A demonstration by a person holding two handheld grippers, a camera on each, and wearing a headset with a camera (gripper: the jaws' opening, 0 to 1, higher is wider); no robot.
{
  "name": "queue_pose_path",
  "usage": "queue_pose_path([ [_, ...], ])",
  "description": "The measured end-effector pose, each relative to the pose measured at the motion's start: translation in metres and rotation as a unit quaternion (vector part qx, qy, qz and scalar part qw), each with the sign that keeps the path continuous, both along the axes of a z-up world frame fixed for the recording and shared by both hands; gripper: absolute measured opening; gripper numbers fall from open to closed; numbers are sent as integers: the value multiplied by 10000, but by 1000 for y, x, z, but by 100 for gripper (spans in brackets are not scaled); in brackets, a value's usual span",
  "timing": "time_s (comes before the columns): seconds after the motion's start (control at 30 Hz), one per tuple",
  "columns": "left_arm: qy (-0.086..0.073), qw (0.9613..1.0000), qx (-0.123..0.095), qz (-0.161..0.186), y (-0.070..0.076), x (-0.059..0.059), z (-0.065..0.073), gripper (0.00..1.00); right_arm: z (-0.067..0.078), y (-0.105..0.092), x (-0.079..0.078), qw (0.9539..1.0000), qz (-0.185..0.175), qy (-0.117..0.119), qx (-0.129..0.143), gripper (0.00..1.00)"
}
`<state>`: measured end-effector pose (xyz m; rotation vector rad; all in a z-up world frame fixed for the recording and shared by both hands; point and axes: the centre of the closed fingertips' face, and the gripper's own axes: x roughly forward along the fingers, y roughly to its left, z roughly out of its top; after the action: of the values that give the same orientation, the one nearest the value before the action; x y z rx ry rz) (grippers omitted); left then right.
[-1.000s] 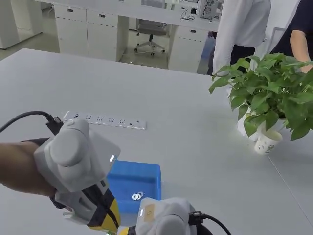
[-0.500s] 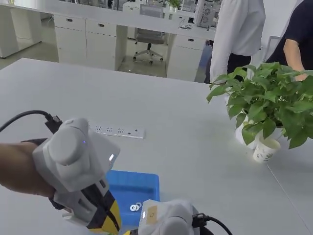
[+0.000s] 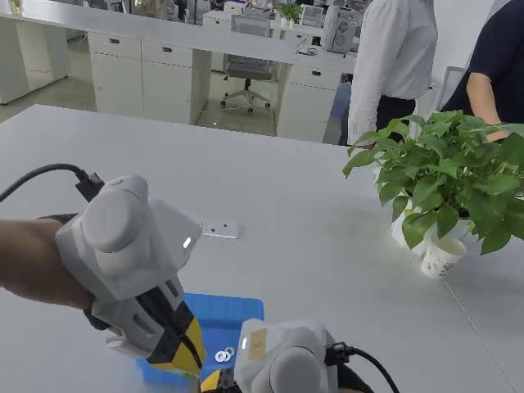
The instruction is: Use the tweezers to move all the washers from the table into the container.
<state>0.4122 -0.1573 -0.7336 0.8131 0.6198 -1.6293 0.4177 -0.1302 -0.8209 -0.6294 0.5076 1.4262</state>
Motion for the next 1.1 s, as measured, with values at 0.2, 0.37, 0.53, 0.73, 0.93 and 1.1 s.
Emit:
queue_pose_path([
  [0.2,-53,10000,-6,-16,-1,6,5,4,6,-1,8,10000,-1,-57,9,9],
  [0.37,-99,9999,-22,-13,-2,13,10,4,10,-1,18,9999,-21,-114,13,9],
  [0.53,-162,9999,-30,-13,-3,21,14,4,14,0,27,9998,-42,-180,35,9],
  [0.73,-210,9998,-11,-28,-1,31,17,4,18,2,38,9997,-47,-224,57,9],
  [0.93,-258,9996,14,-60,1,41,17,4,18,4,49,9997,-70,-244,73,9],
  [1.1,-287,9996,9,-32,4,51,18,4,19,6,59,9996,-104,-248,112,9],
])
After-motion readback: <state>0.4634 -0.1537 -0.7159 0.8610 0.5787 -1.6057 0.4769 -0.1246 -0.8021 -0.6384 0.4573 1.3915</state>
